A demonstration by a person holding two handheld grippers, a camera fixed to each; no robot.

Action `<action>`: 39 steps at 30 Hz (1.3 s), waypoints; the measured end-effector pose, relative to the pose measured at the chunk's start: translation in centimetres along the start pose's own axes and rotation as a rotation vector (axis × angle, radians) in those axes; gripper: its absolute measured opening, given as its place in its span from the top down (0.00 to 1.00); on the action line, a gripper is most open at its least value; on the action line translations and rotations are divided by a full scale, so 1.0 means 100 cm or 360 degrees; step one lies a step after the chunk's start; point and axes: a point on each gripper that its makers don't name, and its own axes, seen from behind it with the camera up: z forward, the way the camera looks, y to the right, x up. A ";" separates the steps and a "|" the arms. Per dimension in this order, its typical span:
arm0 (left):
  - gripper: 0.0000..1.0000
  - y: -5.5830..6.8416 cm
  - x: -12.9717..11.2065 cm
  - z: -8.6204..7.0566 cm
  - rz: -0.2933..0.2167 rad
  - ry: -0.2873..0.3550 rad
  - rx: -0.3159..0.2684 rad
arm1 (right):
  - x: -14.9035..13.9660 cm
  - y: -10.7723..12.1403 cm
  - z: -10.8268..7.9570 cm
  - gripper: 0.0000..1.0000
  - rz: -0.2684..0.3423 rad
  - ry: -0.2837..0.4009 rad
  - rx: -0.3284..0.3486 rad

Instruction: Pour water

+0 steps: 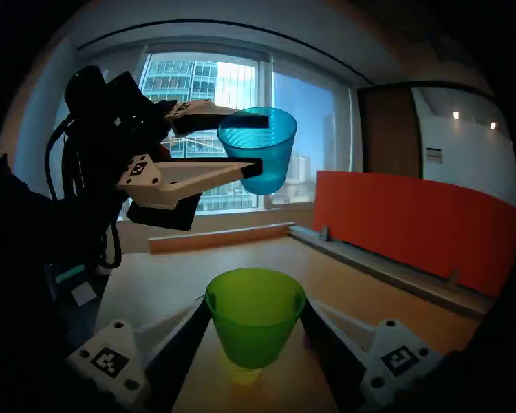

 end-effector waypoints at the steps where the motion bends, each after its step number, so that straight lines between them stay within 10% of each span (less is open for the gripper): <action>1: 0.14 0.000 0.000 0.001 0.0008 -0.0001 0.0001 | 0.000 -0.001 0.000 0.09 0.0000 -0.0001 0.0003; 39: 0.14 0.000 0.008 0.011 0.0263 0.0004 0.0016 | 0.005 -0.007 0.000 0.09 -0.0027 0.0005 0.0031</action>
